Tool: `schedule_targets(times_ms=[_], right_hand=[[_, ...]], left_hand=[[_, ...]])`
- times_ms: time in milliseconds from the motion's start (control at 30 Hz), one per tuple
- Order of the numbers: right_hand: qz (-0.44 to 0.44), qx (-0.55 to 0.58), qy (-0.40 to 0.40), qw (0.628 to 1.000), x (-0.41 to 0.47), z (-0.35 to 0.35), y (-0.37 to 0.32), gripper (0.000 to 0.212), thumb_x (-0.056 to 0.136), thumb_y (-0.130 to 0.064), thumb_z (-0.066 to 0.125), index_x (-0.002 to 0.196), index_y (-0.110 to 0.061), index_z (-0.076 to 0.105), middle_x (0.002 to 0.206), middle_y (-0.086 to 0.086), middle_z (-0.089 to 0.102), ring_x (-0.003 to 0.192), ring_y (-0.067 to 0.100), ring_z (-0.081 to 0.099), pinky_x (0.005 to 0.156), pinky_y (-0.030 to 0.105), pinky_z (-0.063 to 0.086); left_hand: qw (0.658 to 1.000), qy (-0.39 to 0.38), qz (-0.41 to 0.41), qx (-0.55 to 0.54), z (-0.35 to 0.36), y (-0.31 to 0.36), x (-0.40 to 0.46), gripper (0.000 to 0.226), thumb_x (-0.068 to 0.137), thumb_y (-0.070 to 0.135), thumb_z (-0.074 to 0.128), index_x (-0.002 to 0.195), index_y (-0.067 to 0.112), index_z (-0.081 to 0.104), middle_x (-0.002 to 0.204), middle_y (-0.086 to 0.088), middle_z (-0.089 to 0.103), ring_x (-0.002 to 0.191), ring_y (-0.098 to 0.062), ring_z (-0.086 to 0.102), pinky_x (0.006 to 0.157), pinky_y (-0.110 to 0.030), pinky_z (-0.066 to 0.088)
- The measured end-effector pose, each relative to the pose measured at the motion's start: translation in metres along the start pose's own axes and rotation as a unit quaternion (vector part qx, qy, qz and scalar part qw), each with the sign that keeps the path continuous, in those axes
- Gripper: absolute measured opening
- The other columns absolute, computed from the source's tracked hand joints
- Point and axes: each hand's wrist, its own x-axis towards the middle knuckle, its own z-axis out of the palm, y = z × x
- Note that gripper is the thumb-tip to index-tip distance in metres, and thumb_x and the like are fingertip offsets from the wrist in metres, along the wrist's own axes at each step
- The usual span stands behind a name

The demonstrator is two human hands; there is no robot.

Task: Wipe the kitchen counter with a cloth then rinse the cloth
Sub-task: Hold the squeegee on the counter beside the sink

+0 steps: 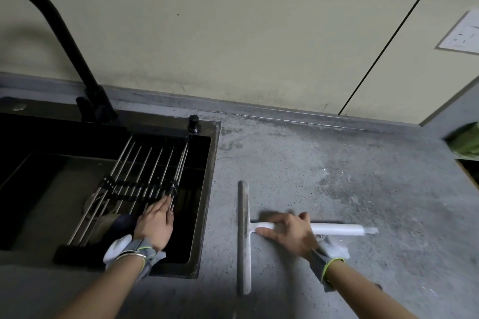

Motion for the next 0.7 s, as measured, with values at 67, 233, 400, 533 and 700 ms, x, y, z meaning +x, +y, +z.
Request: schedule_targets(times_ms=[67,233,400,533,700], right_hand=[[-0.01,-0.006,0.011,1.0,0.001,0.006,-0.008,0.049,0.079,-0.068,0.049,0.115,-0.038,0.061,0.077,-0.026,0.039,0.075,-0.006,0.026,0.085,0.031,0.021],[-0.057,-0.029,0.008,0.998,0.004,0.023,-0.032,0.05,0.078,-0.072,0.047,0.111,-0.037,0.063,0.098,-0.014,0.064,0.085,0.006,0.04,0.085,0.034,0.018],[-0.045,0.0,0.023,0.999,0.008,0.02,-0.03,0.057,0.07,-0.079,0.043,0.107,-0.04,0.063,0.099,-0.014,0.063,0.097,0.01,0.046,0.084,0.031,0.016],[-0.012,0.077,0.072,0.994,0.008,-0.01,0.003,0.043,0.066,-0.082,0.041,0.102,-0.063,0.056,0.091,-0.027,0.068,0.098,-0.001,0.054,0.096,0.033,0.013],[0.071,0.062,0.109,0.99,0.004,-0.04,0.047,0.017,0.06,-0.089,0.041,0.076,-0.082,0.043,0.066,-0.03,0.059,0.097,0.01,0.051,0.088,0.033,0.013]], left_hand=[[1.0,-0.005,0.004,0.004,-0.001,0.001,0.001,0.048,0.102,0.025,0.032,0.149,0.02,0.026,0.157,0.009,0.021,0.142,-0.012,0.022,0.11,-0.027,0.026],[1.0,-0.005,0.008,0.01,-0.003,0.004,0.002,0.047,0.102,0.025,0.033,0.148,0.018,0.028,0.156,0.008,0.021,0.142,-0.013,0.022,0.11,-0.028,0.026],[1.0,0.002,0.005,-0.002,-0.006,0.007,0.002,0.045,0.101,0.023,0.036,0.145,0.014,0.032,0.155,0.005,0.022,0.141,-0.017,0.024,0.11,-0.032,0.027],[1.0,0.007,0.014,-0.016,-0.009,0.008,0.007,0.049,0.1,0.022,0.036,0.148,0.014,0.026,0.157,0.004,0.016,0.143,-0.017,0.022,0.111,-0.035,0.027],[0.999,-0.014,0.034,0.0,-0.009,0.008,0.017,0.054,0.101,0.025,0.032,0.152,0.021,0.012,0.159,0.009,0.004,0.146,-0.015,0.014,0.114,-0.035,0.021]])
